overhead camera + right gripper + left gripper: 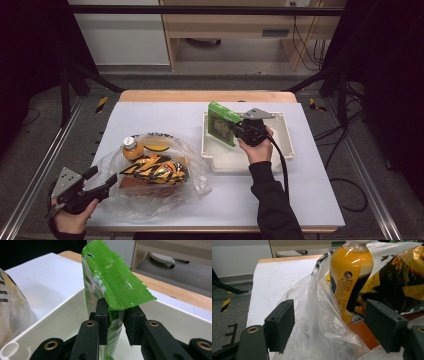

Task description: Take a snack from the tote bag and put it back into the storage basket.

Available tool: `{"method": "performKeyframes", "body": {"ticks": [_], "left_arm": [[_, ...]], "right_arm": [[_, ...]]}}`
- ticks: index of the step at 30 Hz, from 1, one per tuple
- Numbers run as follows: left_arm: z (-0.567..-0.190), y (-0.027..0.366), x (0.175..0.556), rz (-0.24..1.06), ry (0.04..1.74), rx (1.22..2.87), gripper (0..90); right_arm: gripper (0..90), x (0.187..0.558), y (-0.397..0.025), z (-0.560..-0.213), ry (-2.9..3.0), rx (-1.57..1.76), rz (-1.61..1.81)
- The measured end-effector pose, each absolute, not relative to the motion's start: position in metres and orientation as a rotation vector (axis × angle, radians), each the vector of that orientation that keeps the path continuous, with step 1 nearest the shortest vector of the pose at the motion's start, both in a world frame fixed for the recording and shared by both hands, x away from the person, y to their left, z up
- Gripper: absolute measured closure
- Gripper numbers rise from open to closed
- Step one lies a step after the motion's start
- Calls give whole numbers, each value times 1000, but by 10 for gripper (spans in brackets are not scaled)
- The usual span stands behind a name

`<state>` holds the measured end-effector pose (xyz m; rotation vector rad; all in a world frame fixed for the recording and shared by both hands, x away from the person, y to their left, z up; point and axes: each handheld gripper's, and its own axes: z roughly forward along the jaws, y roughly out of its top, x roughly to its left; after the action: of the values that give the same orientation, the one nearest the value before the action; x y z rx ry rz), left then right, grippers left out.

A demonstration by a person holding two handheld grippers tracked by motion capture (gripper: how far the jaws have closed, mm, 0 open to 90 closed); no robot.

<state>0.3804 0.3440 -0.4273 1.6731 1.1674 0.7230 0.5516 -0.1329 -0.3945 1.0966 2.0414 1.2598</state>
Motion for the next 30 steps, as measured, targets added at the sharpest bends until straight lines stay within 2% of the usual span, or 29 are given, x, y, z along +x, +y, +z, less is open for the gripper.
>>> {"method": "performKeyframes", "body": {"ticks": [18, 24, 26, 27, 28, 30], "left_arm": [[-433, 340, 385, 710, 1176, 1699, 237], [-434, 340, 385, 706, 1178, 1699, 237], [-434, 339, 386, 705, 1176, 1702, 237], [-434, 339, 386, 704, 1175, 1703, 237], [-434, 339, 386, 702, 1175, 1704, 237], [-435, 339, 386, 703, 1175, 1706, 237]], "right_arm": [[729, 580, -132, -418, 1994, 1158, 1287], [686, 585, -129, -422, 1946, 1150, 1253], [666, 587, -129, -423, 1934, 1161, 1251], [594, 589, -129, -425, 1916, 1176, 1244], [594, 589, -129, -425, 1916, 1176, 1244], [527, 590, -130, -426, 1899, 1182, 1231]]}}
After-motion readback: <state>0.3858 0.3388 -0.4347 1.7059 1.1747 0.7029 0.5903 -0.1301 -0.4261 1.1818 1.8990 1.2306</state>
